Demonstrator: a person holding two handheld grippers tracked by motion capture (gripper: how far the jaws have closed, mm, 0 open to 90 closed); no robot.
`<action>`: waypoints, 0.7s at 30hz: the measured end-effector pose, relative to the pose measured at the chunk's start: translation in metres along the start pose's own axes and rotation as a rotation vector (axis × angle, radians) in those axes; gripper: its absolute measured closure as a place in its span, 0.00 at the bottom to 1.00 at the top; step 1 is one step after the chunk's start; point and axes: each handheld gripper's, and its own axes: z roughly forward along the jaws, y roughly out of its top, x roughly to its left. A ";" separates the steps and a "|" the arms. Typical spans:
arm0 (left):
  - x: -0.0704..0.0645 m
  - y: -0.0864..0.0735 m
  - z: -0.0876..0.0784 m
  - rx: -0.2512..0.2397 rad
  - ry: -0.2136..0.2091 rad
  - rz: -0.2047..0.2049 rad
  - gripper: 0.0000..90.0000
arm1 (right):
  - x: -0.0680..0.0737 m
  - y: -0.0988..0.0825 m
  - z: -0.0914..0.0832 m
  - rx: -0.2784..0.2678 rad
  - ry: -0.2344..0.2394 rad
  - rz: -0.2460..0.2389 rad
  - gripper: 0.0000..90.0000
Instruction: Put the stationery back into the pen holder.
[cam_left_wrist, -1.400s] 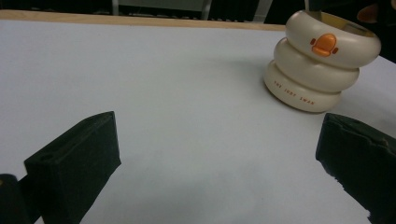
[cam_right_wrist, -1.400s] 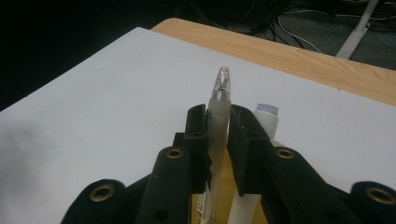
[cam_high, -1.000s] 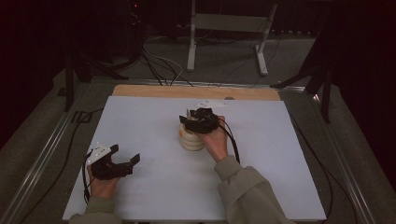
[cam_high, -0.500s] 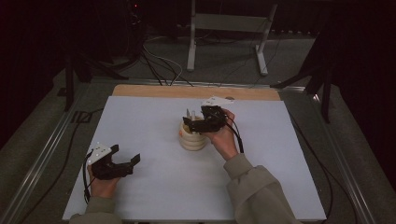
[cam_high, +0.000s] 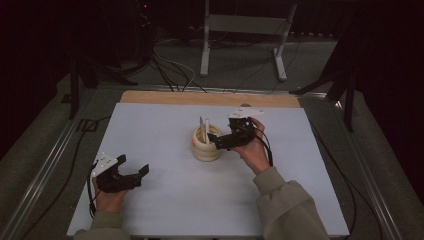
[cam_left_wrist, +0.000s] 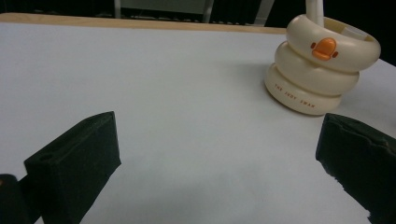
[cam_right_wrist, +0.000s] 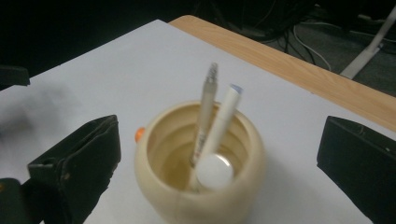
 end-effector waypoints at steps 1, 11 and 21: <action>0.000 0.000 -0.001 -0.001 0.004 0.003 0.00 | -0.002 -0.002 -0.005 -0.005 -0.007 -0.003 0.00; -0.008 0.005 -0.008 -0.021 0.030 0.060 0.00 | -0.022 -0.047 -0.056 -0.081 -0.102 -0.003 0.00; -0.019 0.010 -0.014 -0.056 0.022 0.109 0.00 | -0.037 -0.116 -0.106 -0.163 -0.166 0.063 0.02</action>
